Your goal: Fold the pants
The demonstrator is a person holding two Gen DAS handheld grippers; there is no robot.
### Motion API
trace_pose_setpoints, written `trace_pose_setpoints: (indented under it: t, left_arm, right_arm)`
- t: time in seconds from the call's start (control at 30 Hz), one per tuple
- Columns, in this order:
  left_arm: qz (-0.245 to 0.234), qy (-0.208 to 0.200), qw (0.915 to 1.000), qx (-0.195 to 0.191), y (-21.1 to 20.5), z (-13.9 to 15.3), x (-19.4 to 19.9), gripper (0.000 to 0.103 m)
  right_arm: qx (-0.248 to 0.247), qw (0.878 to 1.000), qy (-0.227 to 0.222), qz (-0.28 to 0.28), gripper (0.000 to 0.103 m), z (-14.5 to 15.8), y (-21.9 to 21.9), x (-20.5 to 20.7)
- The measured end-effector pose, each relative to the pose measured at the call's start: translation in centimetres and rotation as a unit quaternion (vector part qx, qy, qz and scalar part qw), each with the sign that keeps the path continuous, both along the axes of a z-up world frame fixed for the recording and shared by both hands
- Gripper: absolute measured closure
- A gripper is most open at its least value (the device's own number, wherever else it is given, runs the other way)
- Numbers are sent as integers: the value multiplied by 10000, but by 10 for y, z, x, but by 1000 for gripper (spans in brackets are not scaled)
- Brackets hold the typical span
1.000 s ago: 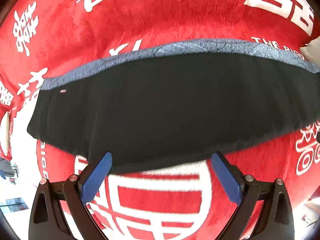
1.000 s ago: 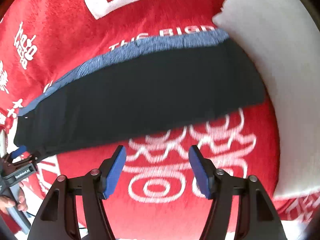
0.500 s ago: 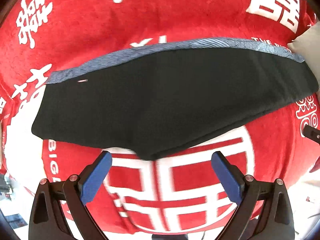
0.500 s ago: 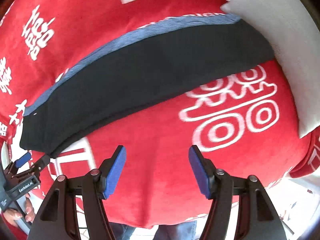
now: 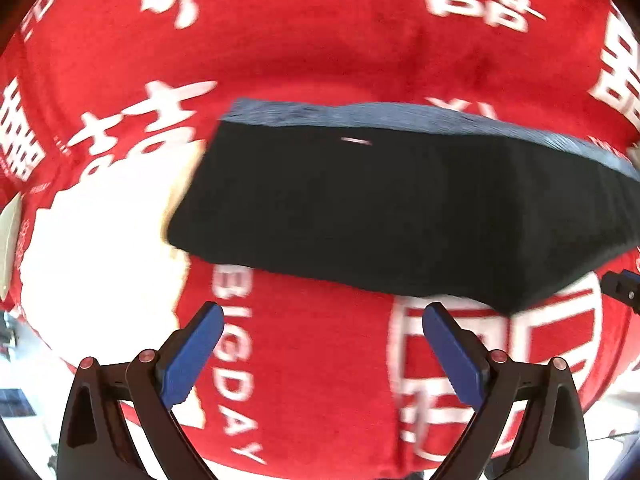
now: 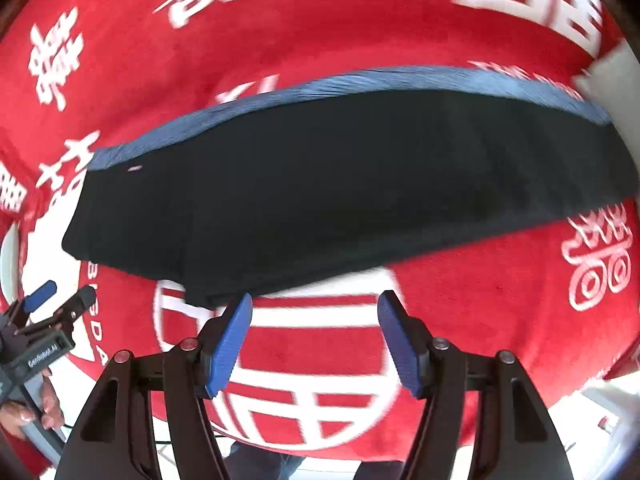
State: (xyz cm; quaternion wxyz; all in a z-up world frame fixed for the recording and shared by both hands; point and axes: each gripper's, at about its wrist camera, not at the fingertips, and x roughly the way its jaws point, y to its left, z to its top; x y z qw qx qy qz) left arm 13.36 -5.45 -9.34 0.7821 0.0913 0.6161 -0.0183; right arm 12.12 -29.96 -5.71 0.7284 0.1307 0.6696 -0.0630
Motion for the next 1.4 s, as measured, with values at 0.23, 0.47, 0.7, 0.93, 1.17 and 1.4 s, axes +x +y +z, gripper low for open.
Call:
trace_pose_setpoints:
  t: [0.23, 0.47, 0.7, 0.93, 1.17, 1.4]
  left_arm:
    - [468, -151, 9987, -124, 43, -16, 41, 3]
    - [345, -81, 9991, 251, 41, -60, 71, 3]
    - [264, -10, 9994, 232, 48, -71, 74, 0]
    - [337, -232, 9992, 19, 24, -42, 91, 0]
    - [472, -183, 9986, 169, -11, -67, 153, 0]
    - [661, -263, 9967, 389, -6, -90, 174, 0]
  right_arm:
    - [-27, 9979, -114, 638, 34, -23, 51, 51]
    - [-339, 9964, 322, 706, 34, -66, 55, 73]
    - [-390, 9971, 195, 628, 32, -63, 47, 65]
    - [-156, 9998, -131, 66, 36, -40, -1, 48]
    - [-266, 9987, -352, 266, 55, -49, -27, 111]
    - [-669, 9955, -454, 496, 51, -76, -35, 143]
